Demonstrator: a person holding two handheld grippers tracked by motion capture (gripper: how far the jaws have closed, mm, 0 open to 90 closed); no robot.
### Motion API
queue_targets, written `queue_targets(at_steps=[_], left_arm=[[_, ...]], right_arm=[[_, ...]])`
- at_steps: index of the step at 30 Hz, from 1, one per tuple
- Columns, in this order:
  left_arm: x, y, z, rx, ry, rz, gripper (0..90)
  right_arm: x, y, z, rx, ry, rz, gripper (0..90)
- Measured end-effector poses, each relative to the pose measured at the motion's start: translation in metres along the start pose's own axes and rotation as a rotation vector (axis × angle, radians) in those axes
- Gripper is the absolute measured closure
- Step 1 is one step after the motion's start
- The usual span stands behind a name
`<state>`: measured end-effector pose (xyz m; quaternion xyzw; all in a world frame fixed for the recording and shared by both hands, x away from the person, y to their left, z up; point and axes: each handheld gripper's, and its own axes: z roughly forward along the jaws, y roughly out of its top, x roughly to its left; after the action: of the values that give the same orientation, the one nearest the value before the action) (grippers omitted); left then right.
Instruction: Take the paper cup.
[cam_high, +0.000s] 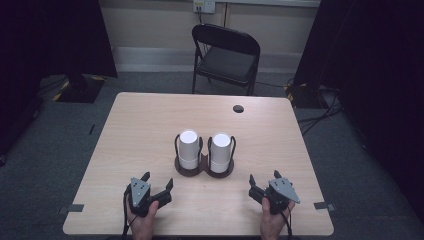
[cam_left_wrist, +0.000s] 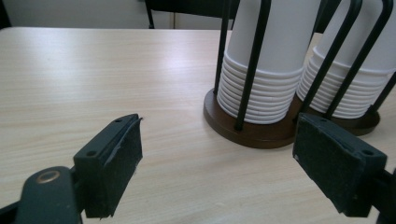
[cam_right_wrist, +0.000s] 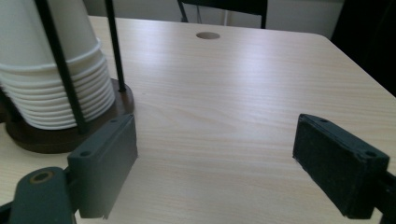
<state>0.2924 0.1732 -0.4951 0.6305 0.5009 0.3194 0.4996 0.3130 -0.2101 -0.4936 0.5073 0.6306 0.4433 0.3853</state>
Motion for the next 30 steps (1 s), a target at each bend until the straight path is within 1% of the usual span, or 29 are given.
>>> queue_targets(at_steps=[1, 2, 3, 4, 5, 6, 7, 8, 9, 10, 11, 14, 15, 16, 17, 18, 19, 21, 22, 23, 24, 25, 26, 28, 30], left_arm=[[0.001, 0.000, 0.000, 0.003, -0.003, -0.011, 15.8], [0.001, 0.001, 0.001, -0.003, -0.001, -0.023, 15.8], [0.001, 0.002, 0.000, -0.003, -0.002, -0.024, 15.9], [0.000, 0.004, 0.000, -0.007, -0.004, -0.029, 15.9], [0.000, 0.006, 0.000, -0.006, -0.006, -0.024, 15.9], [-0.001, 0.009, 0.000, -0.006, -0.023, -0.017, 15.8], [-0.004, 0.016, -0.001, -0.008, -0.060, -0.009, 15.5], [-0.004, 0.016, -0.001, -0.008, -0.060, -0.009, 15.4], [-0.006, 0.020, -0.001, -0.009, -0.067, -0.001, 15.4], [-0.008, 0.022, 0.000, -0.015, -0.076, -0.004, 15.5], [-0.010, 0.026, 0.000, -0.015, -0.092, 0.002, 15.7], [-0.016, 0.035, 0.002, -0.023, -0.113, 0.013, 15.9], [-0.018, 0.036, 0.003, -0.026, -0.119, 0.016, 16.0], [-0.022, 0.040, 0.004, -0.023, -0.129, 0.034, 16.0], [-0.022, 0.040, 0.004, -0.023, -0.129, 0.034, 15.9], [-0.024, 0.042, 0.005, -0.015, -0.150, 0.043, 15.6], [-0.026, 0.046, 0.007, -0.013, -0.183, 0.041, 15.8], [-0.028, 0.048, 0.008, -0.013, -0.182, 0.045, 16.4], [-0.030, 0.051, 0.009, -0.021, -0.186, 0.051, 17.2], [-0.030, 0.051, 0.009, -0.021, -0.186, 0.051, 17.3], [-0.031, 0.053, 0.010, -0.020, -0.190, 0.056, 17.4], [-0.033, 0.054, 0.011, -0.021, -0.190, 0.058, 17.4], [-0.034, 0.055, 0.013, -0.016, -0.195, 0.067, 18.1], [-0.035, 0.057, 0.015, -0.006, -0.221, 0.075, 18.7], [-0.036, 0.059, 0.018, -0.001, -0.235, 0.088, 21.0]], right_arm=[[0.000, 0.000, 0.000, 0.000, 0.000, 0.000, 13.0], [0.000, -0.001, -0.001, -0.016, 0.016, 0.000, 13.0], [-0.001, -0.002, -0.004, -0.048, 0.026, -0.001, 13.0], [-0.001, -0.002, -0.004, -0.048, 0.026, -0.001, 13.0], [-0.001, -0.002, -0.005, -0.062, 0.029, -0.002, 13.0], [-0.001, -0.003, -0.006, -0.075, 0.030, -0.002, 13.0], [-0.001, -0.004, -0.007, -0.098, 0.038, -0.005, 13.0], [-0.001, -0.004, -0.007, -0.098, 0.038, -0.005, 13.0], [-0.002, -0.004, -0.008, -0.111, 0.038, -0.004, 13.0], [-0.002, -0.004, -0.008, -0.121, 0.041, -0.001, 13.0], [-0.003, -0.005, -0.008, -0.137, 0.039, 0.003, 13.1], [-0.003, -0.005, -0.009, -0.150, 0.046, -0.002, 13.1], [-0.002, -0.006, -0.010, -0.159, 0.042, -0.004, 13.1], [-0.002, -0.006, -0.010, -0.163, 0.038, -0.008, 13.1], [-0.002, -0.006, -0.010, -0.166, 0.034, -0.007, 13.0], [-0.002, -0.006, -0.010, -0.167, 0.036, -0.007, 13.1], [-0.002, -0.006, -0.010, -0.168, 0.043, -0.006, 13.1], [-0.003, -0.006, -0.010, -0.172, 0.066, -0.005, 13.0], [-0.003, -0.006, -0.011, -0.174, 0.068, -0.005, 13.0], [-0.003, -0.006, -0.011, -0.174, 0.068, -0.005, 13.0], [-0.003, -0.007, -0.011, -0.182, 0.083, -0.008, 13.0], [-0.003, -0.007, -0.011, -0.182, 0.083, -0.008, 13.0], [-0.003, -0.007, -0.012, -0.197, 0.094, -0.003, 13.3], [-0.004, -0.008, -0.012, -0.206, 0.101, -0.001, 13.3], [-0.005, -0.009, -0.013, -0.219, 0.109, 0.010, 13.4]])
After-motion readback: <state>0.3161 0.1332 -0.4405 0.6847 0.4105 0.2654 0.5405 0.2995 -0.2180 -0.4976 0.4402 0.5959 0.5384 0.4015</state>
